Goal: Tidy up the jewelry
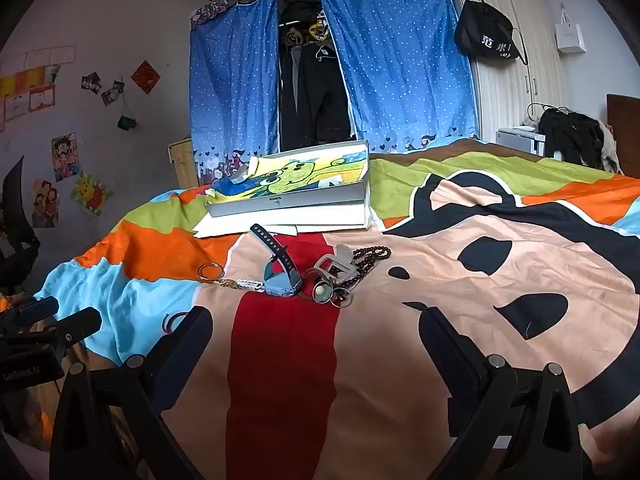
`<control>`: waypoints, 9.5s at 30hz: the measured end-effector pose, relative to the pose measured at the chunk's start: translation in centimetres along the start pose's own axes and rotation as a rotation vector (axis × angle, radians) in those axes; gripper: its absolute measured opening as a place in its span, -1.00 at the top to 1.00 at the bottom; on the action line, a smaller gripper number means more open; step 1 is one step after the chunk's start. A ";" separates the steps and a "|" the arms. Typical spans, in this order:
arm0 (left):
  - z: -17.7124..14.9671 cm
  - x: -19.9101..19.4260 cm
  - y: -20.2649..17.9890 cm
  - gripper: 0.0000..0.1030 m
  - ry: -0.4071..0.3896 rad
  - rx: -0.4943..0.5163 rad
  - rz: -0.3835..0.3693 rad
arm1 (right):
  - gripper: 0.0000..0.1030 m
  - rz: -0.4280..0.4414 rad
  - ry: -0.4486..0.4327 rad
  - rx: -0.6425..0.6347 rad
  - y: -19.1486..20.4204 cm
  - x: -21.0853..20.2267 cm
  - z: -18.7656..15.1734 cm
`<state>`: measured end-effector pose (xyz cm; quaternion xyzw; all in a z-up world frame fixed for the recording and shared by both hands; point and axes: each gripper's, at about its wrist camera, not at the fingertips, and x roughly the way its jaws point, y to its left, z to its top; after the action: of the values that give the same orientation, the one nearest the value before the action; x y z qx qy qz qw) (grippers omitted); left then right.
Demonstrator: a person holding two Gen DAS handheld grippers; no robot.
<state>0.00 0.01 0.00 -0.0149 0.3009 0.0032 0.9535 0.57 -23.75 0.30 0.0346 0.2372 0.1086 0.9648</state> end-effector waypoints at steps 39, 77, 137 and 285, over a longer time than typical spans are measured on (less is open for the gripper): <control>-0.1 0.1 0.0 -0.97 0.009 0.001 -0.006 | -1.00 -0.004 -0.007 -0.005 0.0 -0.1 -0.1; 0.0 0.1 0.0 -0.97 0.010 0.001 -0.004 | -1.00 -0.004 -0.005 -0.003 -0.2 -0.1 -0.2; 0.8 14.7 3.7 0.24 0.393 -0.042 -0.188 | -0.68 0.300 0.384 -0.048 -3.4 12.7 1.4; 13.4 10.0 0.6 -0.97 -0.167 -0.006 -0.202 | -1.00 0.030 -0.106 -0.117 -3.1 9.2 12.4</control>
<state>15.84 0.98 5.23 -0.0478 0.2174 -0.0906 0.9707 14.90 -24.85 6.81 -0.0127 0.1786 0.1349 0.9745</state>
